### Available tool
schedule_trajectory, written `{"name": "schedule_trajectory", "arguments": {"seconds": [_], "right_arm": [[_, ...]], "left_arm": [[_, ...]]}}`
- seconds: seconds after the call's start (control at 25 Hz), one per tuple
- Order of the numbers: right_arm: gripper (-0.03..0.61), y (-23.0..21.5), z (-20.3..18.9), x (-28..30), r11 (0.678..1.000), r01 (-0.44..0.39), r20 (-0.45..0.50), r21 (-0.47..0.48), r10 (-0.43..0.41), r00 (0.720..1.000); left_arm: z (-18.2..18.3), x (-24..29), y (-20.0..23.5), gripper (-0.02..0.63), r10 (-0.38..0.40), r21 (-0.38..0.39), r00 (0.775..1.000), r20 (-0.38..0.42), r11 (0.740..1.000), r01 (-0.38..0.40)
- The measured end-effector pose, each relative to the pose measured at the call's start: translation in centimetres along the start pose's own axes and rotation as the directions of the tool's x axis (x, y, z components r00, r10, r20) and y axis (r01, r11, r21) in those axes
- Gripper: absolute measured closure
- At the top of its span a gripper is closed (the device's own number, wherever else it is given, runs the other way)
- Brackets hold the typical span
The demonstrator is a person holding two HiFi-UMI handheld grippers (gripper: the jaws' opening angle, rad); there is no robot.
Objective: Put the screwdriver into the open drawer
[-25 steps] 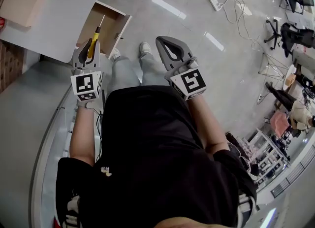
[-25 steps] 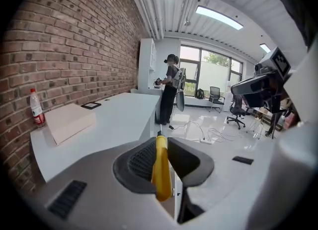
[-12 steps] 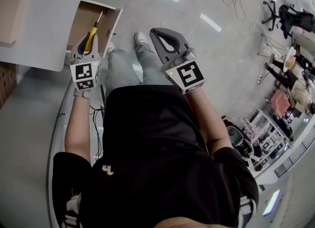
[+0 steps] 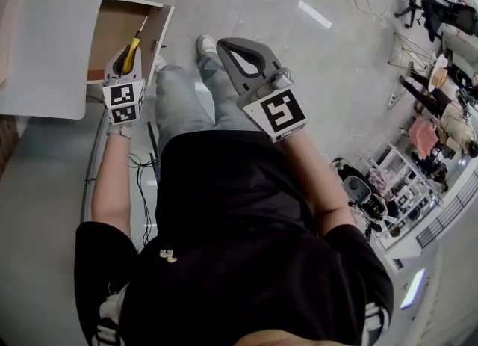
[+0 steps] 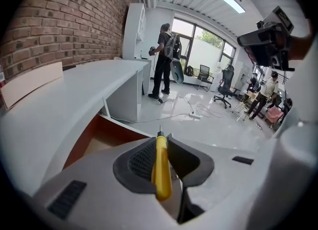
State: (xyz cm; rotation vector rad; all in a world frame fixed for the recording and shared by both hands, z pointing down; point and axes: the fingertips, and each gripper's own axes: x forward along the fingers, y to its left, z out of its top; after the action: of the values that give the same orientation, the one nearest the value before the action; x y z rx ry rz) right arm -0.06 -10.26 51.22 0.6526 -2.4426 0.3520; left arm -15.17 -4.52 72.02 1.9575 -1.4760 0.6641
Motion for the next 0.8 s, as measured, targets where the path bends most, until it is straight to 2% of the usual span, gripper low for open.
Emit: {"name": "schedule_trajectory", "arguments": {"seconds": [0.32, 0.48, 0.8], "right_arm": [[0.568, -0.2, -1.7, 1.2, 1.000, -0.003, -0.050, 0.021, 0.004, 0.999], [0.568, -0.6, -2.6, 1.1, 0.999, 0.006, -0.054, 0.035, -0.005, 0.999], [0.568, -1.3, -4.7, 0.0, 0.997, 0.036, -0.096, 0.069, -0.029, 0.995]], "left_arm": [[-3.6, 3.5, 0.4, 0.540, -0.031, -0.006, 0.995, -0.091, 1.000, 0.031], [-6.2, 4.9, -0.2, 0.540, -0.047, -0.010, 0.988, -0.149, 0.999, 0.046], [-9.4, 6.3, -0.8, 0.540, -0.059, -0.019, 0.975, -0.216, 0.998, 0.056]]}}
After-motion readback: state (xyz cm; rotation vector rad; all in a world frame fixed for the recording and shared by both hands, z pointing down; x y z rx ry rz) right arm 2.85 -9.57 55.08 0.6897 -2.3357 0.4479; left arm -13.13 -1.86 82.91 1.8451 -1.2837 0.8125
